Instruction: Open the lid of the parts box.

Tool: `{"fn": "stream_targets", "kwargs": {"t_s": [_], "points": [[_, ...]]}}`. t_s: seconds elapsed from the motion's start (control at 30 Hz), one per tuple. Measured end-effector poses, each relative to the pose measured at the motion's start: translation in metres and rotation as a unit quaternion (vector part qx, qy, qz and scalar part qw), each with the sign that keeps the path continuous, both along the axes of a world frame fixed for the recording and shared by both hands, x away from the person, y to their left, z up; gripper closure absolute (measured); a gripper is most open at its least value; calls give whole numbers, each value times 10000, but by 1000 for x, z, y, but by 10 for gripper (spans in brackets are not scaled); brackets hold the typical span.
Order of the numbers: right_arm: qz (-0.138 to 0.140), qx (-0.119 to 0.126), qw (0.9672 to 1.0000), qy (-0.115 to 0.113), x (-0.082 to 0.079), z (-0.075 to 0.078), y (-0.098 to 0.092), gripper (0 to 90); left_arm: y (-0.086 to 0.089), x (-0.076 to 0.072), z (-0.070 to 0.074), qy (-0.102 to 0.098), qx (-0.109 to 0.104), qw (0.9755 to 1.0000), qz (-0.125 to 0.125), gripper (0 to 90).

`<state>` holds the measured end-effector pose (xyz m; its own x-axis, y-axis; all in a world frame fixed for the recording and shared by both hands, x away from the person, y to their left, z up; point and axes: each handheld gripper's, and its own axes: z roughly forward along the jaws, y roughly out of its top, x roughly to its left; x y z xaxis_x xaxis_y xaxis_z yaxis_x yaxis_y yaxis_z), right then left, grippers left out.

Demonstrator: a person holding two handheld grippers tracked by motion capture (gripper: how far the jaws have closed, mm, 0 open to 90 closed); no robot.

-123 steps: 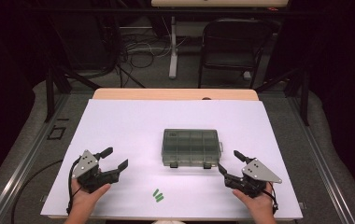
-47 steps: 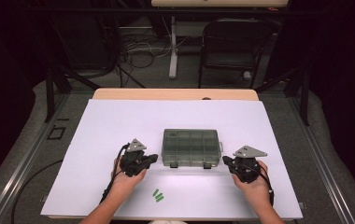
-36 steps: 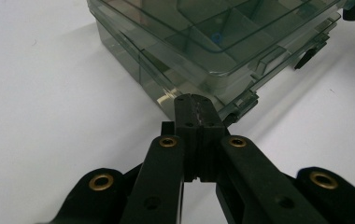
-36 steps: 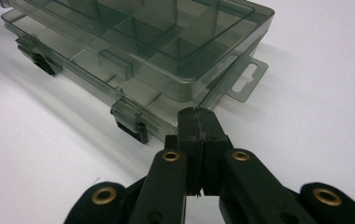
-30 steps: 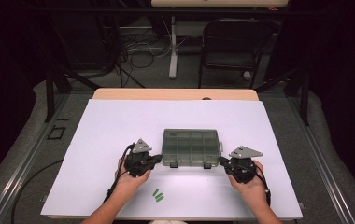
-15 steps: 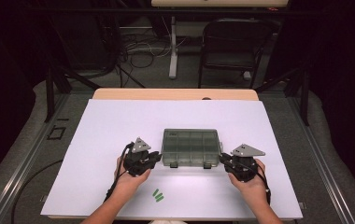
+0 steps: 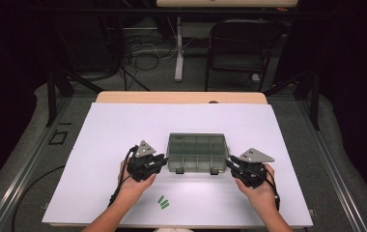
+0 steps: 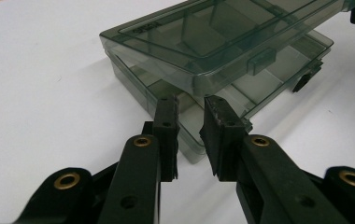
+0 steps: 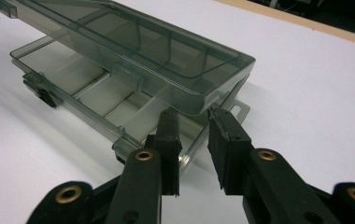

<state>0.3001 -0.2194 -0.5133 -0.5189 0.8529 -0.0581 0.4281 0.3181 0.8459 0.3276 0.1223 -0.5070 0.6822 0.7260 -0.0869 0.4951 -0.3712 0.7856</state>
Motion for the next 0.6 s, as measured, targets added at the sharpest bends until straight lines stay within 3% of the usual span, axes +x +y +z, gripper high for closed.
{"fn": "stream_targets", "kwargs": {"t_s": [0.6], "points": [[4, 42, 10000, -51, 4, 9, 2, 725, -4, 0, 9, -62, -12, 10000, -21, 762]]}}
